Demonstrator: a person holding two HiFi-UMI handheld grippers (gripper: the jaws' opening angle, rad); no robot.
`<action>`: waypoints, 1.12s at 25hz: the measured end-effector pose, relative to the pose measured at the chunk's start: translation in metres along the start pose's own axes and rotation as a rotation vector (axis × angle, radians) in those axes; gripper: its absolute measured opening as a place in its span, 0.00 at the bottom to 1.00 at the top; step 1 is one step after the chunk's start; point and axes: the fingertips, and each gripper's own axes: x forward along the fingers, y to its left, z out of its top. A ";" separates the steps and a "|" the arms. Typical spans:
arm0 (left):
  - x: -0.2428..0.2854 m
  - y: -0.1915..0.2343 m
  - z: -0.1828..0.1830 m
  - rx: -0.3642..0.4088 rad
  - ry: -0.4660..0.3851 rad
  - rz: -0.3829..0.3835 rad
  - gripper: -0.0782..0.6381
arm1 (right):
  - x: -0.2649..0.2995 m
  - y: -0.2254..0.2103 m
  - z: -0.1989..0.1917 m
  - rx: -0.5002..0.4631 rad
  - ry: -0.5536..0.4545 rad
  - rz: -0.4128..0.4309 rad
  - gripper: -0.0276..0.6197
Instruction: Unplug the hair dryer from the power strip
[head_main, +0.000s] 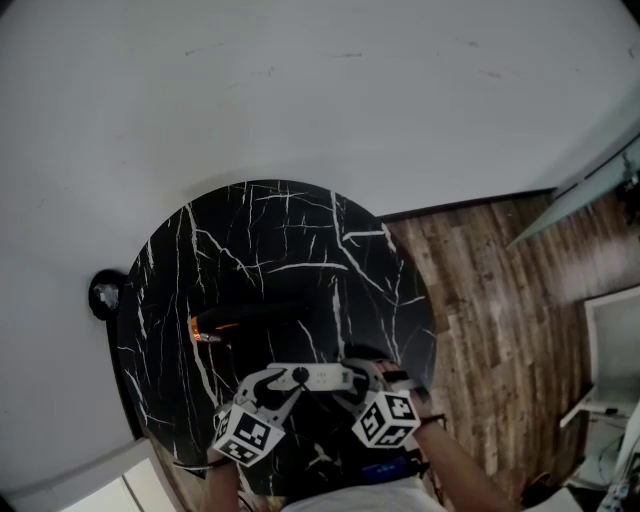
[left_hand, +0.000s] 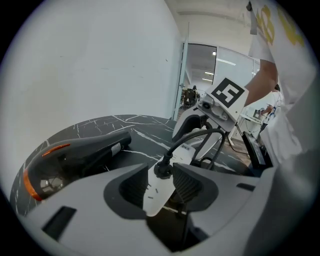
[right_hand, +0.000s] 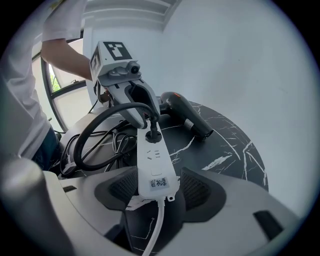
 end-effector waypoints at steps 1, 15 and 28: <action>0.001 -0.001 0.000 0.008 0.007 -0.010 0.30 | 0.002 0.000 0.000 -0.011 0.008 0.007 0.42; 0.013 0.004 0.017 0.154 0.059 -0.078 0.31 | 0.006 -0.018 -0.006 -0.064 0.079 0.050 0.42; 0.034 0.002 0.027 0.300 0.117 -0.155 0.31 | 0.012 -0.017 -0.007 -0.087 0.137 0.088 0.43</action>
